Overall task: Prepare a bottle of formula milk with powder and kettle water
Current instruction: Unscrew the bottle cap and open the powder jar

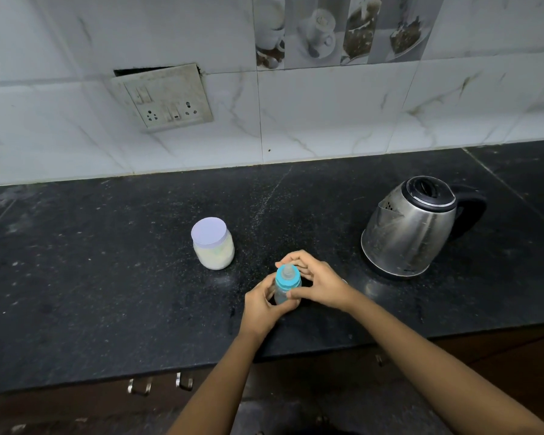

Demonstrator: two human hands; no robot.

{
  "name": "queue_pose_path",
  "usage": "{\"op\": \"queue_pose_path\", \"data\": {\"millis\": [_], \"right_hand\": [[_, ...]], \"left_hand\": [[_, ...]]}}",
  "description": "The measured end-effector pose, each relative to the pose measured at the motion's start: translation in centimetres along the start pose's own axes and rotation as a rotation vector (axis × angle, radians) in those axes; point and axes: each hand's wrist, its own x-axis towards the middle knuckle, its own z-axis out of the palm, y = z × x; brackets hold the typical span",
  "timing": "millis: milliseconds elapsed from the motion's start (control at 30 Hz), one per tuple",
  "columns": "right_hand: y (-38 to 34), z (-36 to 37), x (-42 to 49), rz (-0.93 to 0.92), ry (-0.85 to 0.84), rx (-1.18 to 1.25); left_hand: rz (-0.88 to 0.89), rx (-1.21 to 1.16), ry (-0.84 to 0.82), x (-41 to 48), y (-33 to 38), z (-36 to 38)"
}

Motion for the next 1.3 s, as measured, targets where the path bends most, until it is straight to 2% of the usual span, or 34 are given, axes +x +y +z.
{"op": "queue_pose_path", "data": {"millis": [133, 233, 333, 433, 500, 700, 933, 1033, 1100, 1200, 1300], "right_hand": [[-1.7, -1.0, -0.7, -0.030, 0.194, 0.239], [-3.6, -3.6, -1.6, -0.040, 0.279, 0.203], [-4.5, -6.4, -2.7, -0.058, 0.234, -0.050], [-4.6, -8.7, -3.6, -0.030, 0.096, -0.541], [-4.2, -9.1, -3.8, 0.042, -0.013, -0.769], [-1.3, -7.3, -3.4, 0.183, -0.130, -0.946], [0.5, -5.7, -3.3, 0.246, -0.142, -0.935], [0.3, -5.5, -3.4, 0.248, -0.091, -0.895], [-0.9, -5.3, -3.0, 0.158, -0.008, -0.853], [-3.9, -3.5, -0.6, -0.099, 0.197, -0.740], [-7.1, -0.1, 3.8, -0.177, 0.275, -0.630]], "left_hand": [[0.000, 0.024, 0.025, -0.2, -0.3, 0.1], [0.003, 0.047, 0.027, -0.3, -0.6, 0.3], [0.027, 0.067, 0.032, -0.4, -0.9, 0.4], [0.036, 0.084, 0.065, -0.6, -1.2, 0.8], [0.040, 0.098, 0.079, -0.6, -1.4, 1.0], [0.064, 0.174, 0.095, -0.7, -1.8, 1.3], [0.060, 0.235, 0.062, -0.8, -1.7, 1.1], [0.031, 0.295, 0.028, -1.1, -2.2, 0.5], [0.015, 0.318, 0.034, -1.6, -2.6, -0.3], [0.006, 0.312, 0.129, -2.6, -3.0, -2.2], [-0.020, 0.263, 0.257, -3.1, -3.0, -4.2]]}}
